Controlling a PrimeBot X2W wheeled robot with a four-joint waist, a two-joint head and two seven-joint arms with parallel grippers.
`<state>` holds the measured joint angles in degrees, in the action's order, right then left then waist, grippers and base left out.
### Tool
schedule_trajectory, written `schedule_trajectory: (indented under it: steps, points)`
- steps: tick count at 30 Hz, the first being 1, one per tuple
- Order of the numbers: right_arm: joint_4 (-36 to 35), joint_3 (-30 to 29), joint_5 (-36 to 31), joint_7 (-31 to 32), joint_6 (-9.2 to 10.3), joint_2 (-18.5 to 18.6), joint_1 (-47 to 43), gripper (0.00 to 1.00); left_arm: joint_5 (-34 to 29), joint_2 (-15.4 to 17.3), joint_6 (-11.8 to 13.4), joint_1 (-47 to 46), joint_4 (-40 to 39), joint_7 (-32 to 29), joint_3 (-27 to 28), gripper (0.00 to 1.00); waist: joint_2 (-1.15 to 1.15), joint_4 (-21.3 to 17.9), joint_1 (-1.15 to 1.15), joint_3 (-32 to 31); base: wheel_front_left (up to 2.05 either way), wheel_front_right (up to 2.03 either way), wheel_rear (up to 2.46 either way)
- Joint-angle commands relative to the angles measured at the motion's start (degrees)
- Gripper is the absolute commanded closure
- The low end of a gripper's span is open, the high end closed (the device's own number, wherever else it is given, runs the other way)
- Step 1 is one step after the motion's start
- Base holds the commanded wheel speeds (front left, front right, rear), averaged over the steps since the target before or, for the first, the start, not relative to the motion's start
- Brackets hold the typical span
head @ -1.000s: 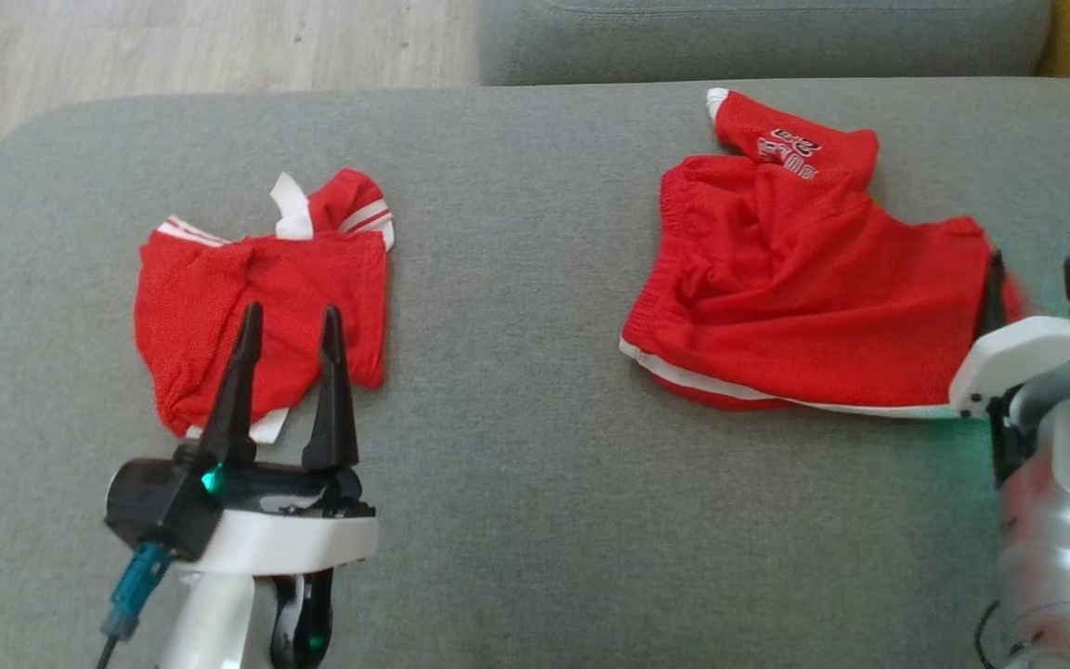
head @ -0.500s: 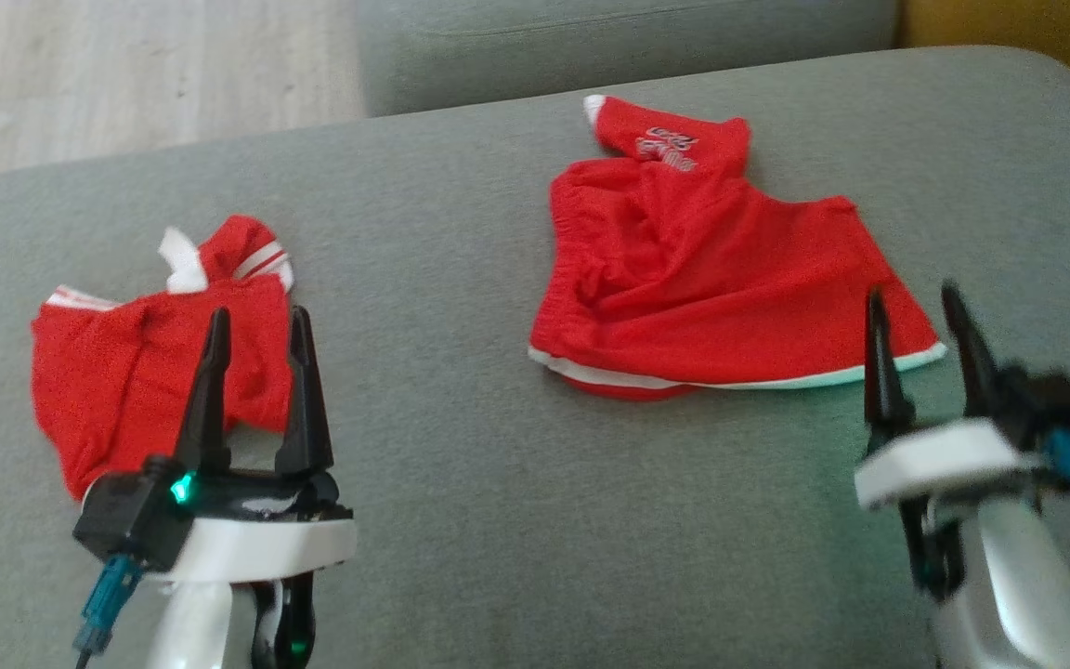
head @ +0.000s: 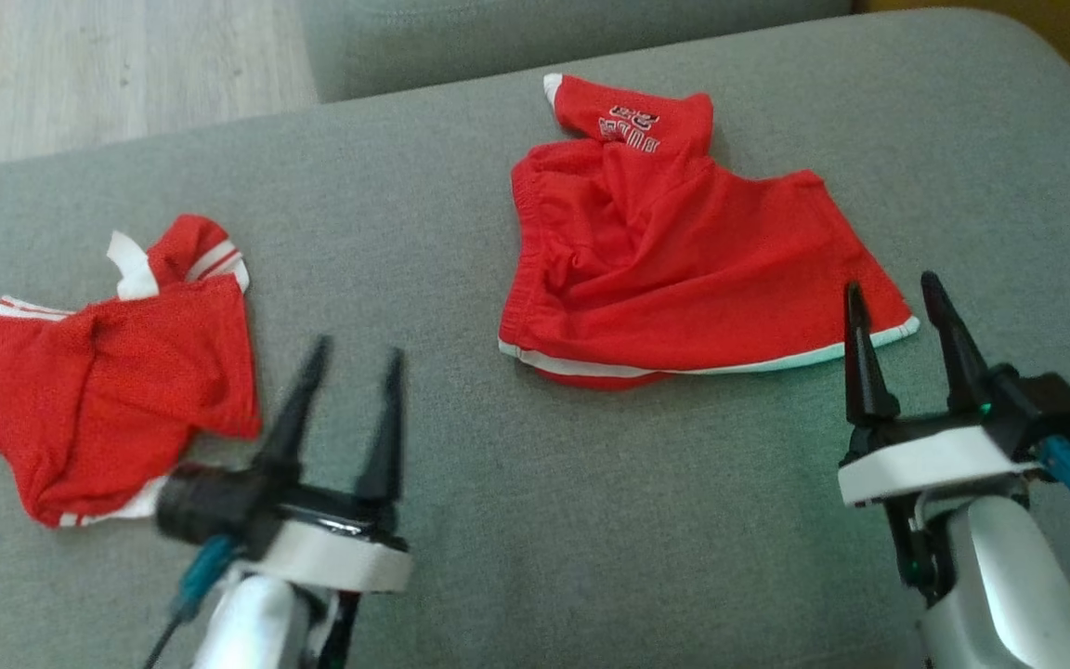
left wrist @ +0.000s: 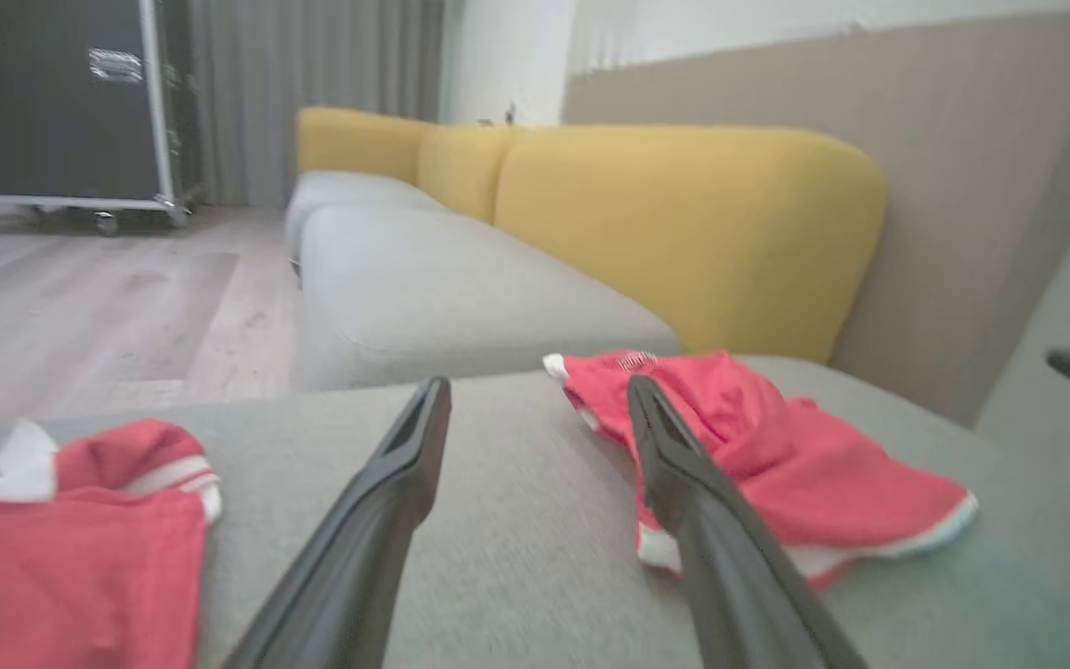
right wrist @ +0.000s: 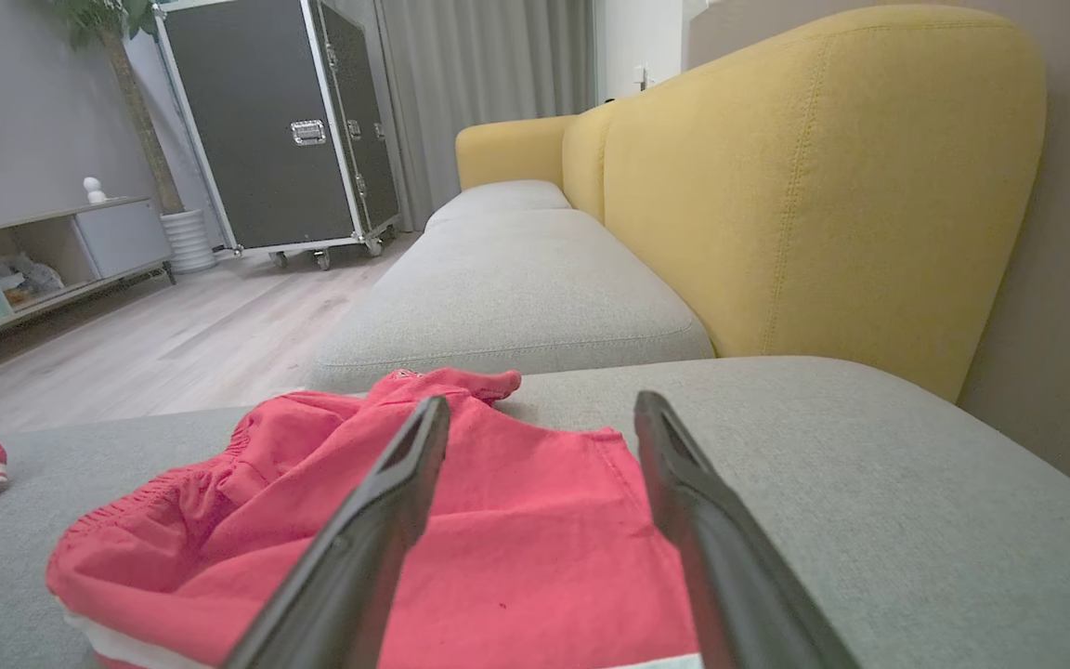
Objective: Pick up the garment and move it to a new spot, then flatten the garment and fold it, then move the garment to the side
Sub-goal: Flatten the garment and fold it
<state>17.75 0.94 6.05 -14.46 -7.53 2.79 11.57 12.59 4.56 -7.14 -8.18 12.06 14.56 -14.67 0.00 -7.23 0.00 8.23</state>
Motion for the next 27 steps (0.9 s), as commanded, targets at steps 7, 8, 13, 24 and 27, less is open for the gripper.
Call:
schedule_trajectory:
  steps: [7,8,13,24,27]
  points:
    - [-2.36,0.92,0.52,-0.53,0.04,0.09,2.83,0.00,1.61,4.98,-0.33,-11.21,5.70,-3.35,-9.04,0.00,0.00,-0.85,0.00,4.20,0.00,0.00,0.00]
    - [-2.41,0.83,0.72,-0.53,0.04,0.09,2.97,0.00,2.26,5.77,-0.33,-12.48,6.51,-4.22,-11.02,0.00,0.00,-1.05,0.00,4.77,0.00,0.00,0.00]
    - [-2.58,0.32,1.31,-0.53,0.04,0.09,3.90,0.00,5.91,9.26,-0.34,-18.26,9.41,-6.52,-20.01,0.00,0.00,-2.13,0.00,7.05,0.00,0.00,0.00]
    - [-3.12,-0.24,2.00,-0.53,0.04,0.09,5.37,0.00,10.06,11.86,-0.35,-26.11,15.82,-6.83,-27.33,0.00,0.00,-4.24,0.00,9.89,0.00,0.00,0.00]
    - [-3.01,-0.38,2.09,-0.53,0.04,0.09,5.50,0.00,11.56,12.35,-0.35,-27.61,16.47,-6.15,-29.56,0.00,0.00,-4.63,0.00,10.35,0.00,0.00,0.00]
